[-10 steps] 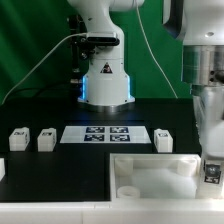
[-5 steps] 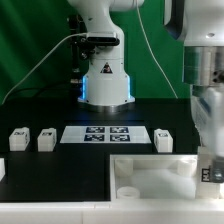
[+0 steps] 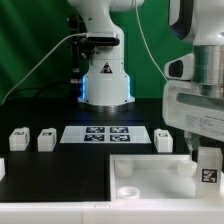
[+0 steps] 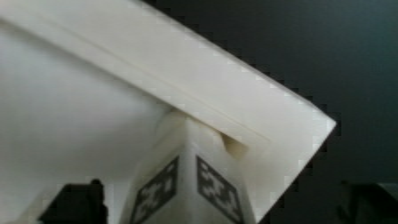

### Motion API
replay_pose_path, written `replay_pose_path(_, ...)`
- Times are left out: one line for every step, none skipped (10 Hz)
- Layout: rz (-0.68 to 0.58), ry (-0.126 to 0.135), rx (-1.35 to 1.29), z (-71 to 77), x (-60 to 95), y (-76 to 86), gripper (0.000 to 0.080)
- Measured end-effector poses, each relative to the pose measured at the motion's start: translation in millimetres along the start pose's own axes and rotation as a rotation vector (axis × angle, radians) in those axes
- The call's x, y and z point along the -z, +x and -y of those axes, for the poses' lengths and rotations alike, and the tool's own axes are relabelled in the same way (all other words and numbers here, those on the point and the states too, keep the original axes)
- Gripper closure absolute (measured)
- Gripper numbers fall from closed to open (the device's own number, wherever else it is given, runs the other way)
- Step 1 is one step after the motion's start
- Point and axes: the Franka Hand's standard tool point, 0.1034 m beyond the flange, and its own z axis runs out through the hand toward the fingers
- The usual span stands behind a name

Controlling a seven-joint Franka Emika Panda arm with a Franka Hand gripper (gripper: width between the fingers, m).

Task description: Assemble one leg

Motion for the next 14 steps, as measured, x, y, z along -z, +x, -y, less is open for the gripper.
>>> replay_pose_path(-0.001, -0.001, 0.087, -0.3, 0.0, 0.6, 0.0150)
replay_pose_path(-0.006, -0.004, 0.208, -1.1, 0.3, 2.7, 0.0150)
replay_pose_path(-0.016, -0.013, 0.378, -2.6, 1.3, 7.8, 0.0150)
replay_pose_path(-0.037, -0.032, 0.562, -2.6, 2.2, 11.5, 0.0150)
replay_pose_path(-0.047, -0.039, 0.632, -1.7, 2.3, 11.5, 0.0150)
replay_pose_path(-0.047, -0.037, 0.580, -1.8, 2.2, 11.6, 0.0191)
replay_pose_path(-0.048, -0.037, 0.566, -1.8, 2.2, 11.6, 0.0191)
replay_pose_path(-0.046, -0.034, 0.518, -1.7, 2.2, 11.3, 0.0340)
replay_pose_path(-0.045, -0.030, 0.427, -1.6, 2.0, 10.8, 0.0478)
replay_pose_path(-0.046, -0.029, 0.308, -3.1, 1.8, 12.2, 0.0508)
replay_pose_path(-0.047, -0.029, 0.214, -4.0, 1.6, 13.0, 0.0508)
replay_pose_path(-0.044, -0.030, 0.112, -5.0, 1.5, 13.6, 0.0507)
replay_pose_path(-0.028, -0.046, -0.121, -6.9, 1.2, 16.1, 0.0507)
replay_pose_path(-0.017, -0.052, -0.274, -8.3, 1.0, 16.8, 0.0507)
